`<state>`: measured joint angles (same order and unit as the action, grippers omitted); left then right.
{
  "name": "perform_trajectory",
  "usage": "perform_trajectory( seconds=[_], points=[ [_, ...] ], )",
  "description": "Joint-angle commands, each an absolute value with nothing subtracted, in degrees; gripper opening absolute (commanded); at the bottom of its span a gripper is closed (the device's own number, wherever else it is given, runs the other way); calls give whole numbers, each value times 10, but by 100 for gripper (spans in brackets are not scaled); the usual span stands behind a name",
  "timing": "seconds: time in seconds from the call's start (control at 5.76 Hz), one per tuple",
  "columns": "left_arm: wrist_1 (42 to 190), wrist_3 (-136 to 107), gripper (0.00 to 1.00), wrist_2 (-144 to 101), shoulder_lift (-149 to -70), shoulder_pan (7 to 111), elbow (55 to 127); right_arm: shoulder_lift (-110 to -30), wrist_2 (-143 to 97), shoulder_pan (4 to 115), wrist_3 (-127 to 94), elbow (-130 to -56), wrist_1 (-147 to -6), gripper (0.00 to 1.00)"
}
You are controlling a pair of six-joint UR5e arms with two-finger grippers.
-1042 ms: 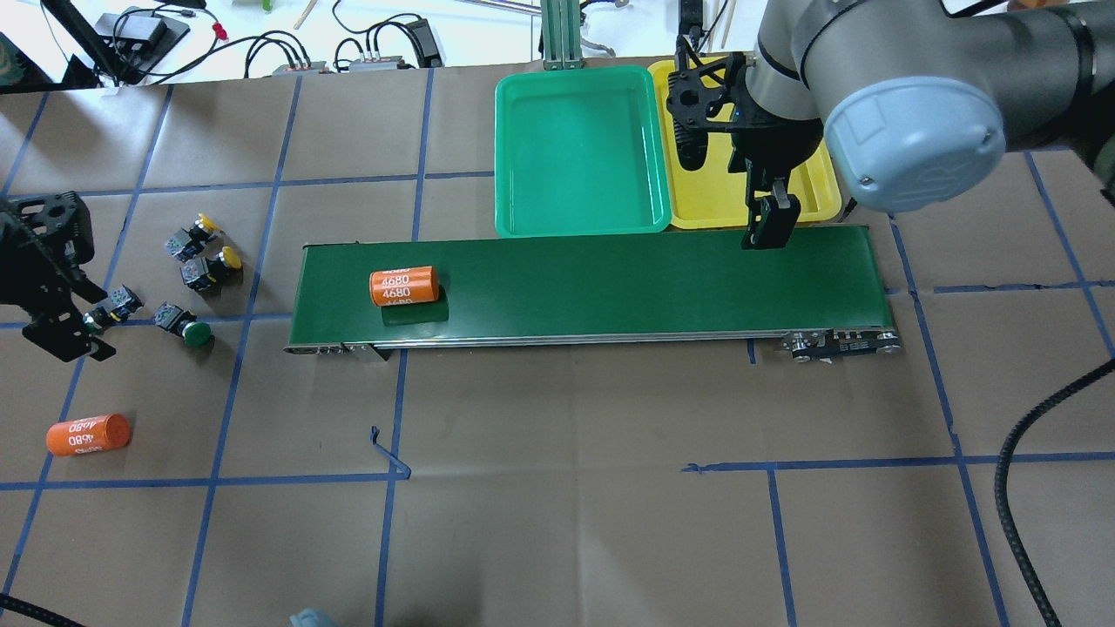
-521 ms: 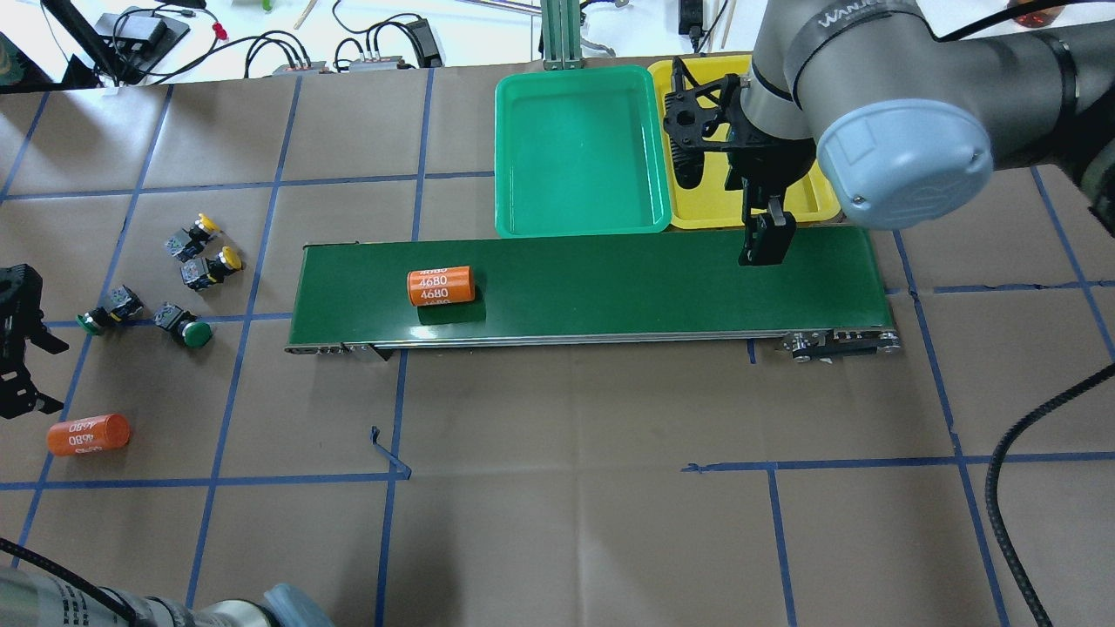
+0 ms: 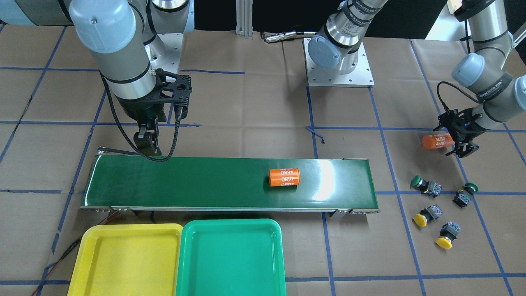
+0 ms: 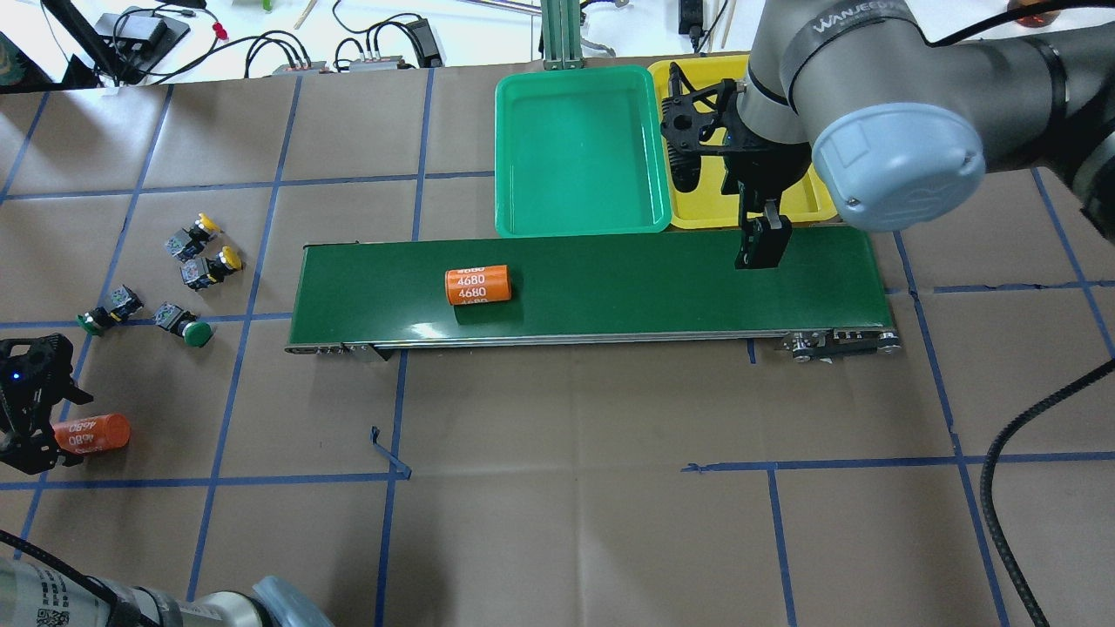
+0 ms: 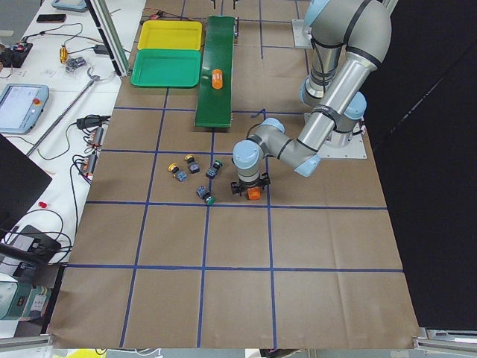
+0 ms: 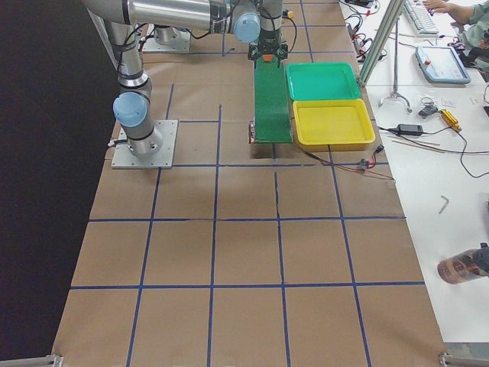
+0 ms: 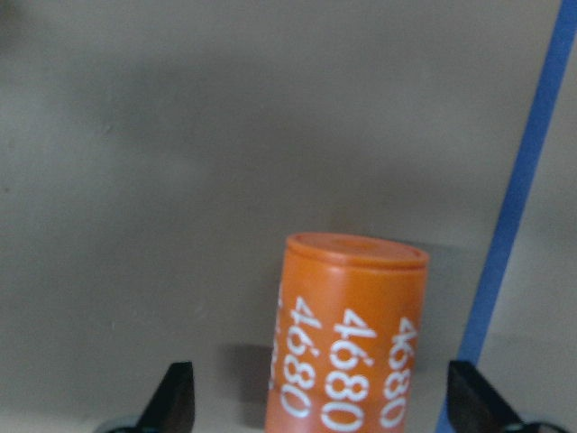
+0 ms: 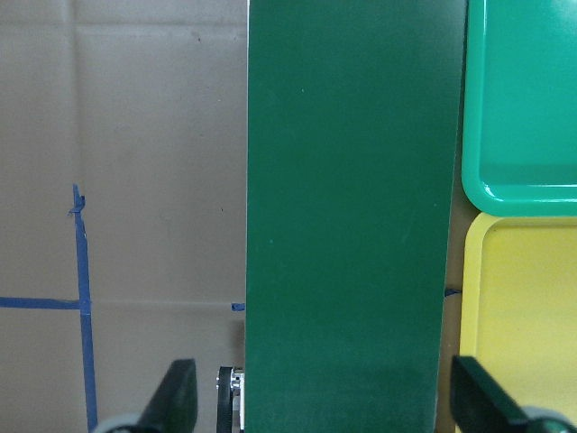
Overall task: Sort buttons by color to trays
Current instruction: 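Move the left gripper back and grasp the second orange cylinder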
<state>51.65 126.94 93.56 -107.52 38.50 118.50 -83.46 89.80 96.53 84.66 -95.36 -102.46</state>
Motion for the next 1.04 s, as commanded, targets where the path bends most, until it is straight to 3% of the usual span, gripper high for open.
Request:
perform_trajectory(
  seconds=[0.0,0.17,0.35,0.52,0.87],
  points=[
    [510,1283,73,925,-1075,384,1192,-834,897,968,845,-954,-1026,100],
    [510,1300,26,910,-1069,385,1192,-833,897,968,843,-954,-1027,100],
    [510,1289,0,916,-1064,386,1191,-834,897,967,843,-954,-1027,100],
    [534,1288,0,918,-1057,395,1150,-834,897,968,844,-954,-1026,100],
    [738,1249,0,916,-1049,501,989,-835,897,967,844,-954,-1027,100]
  ],
)
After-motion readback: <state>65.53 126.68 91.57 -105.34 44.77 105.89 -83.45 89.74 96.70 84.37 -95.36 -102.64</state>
